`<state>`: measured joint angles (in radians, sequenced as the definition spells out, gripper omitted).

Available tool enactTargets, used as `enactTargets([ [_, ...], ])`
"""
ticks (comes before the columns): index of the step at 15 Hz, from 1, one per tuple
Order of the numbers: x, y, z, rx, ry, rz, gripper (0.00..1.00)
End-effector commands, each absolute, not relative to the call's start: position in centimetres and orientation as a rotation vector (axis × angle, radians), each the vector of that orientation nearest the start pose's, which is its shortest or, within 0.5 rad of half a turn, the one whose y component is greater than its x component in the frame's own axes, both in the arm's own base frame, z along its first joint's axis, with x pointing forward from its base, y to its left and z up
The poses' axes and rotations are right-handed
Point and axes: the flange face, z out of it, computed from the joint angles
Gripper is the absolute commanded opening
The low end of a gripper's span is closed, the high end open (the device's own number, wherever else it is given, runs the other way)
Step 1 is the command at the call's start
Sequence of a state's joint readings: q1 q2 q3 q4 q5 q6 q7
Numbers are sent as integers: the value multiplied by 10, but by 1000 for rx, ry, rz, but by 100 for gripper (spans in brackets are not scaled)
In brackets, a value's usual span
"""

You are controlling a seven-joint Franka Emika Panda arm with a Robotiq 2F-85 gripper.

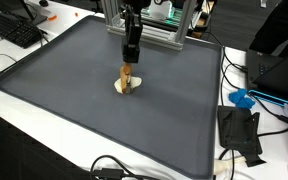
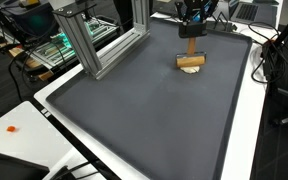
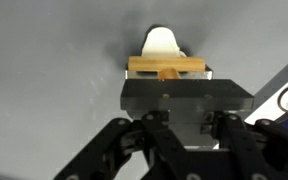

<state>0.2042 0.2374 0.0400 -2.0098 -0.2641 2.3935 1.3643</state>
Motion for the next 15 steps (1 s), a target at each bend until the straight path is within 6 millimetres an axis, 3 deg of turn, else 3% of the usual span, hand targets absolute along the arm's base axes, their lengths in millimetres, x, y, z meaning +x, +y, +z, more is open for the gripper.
enactTargets([
  [1, 603, 139, 333, -2784, 1537, -430, 22],
  [6, 602, 149, 332, -2737, 1571, -310, 22],
  [12, 602, 166, 331, -2722, 1468, -96, 22],
  [15, 602, 169, 328, -2731, 1468, -73, 22],
])
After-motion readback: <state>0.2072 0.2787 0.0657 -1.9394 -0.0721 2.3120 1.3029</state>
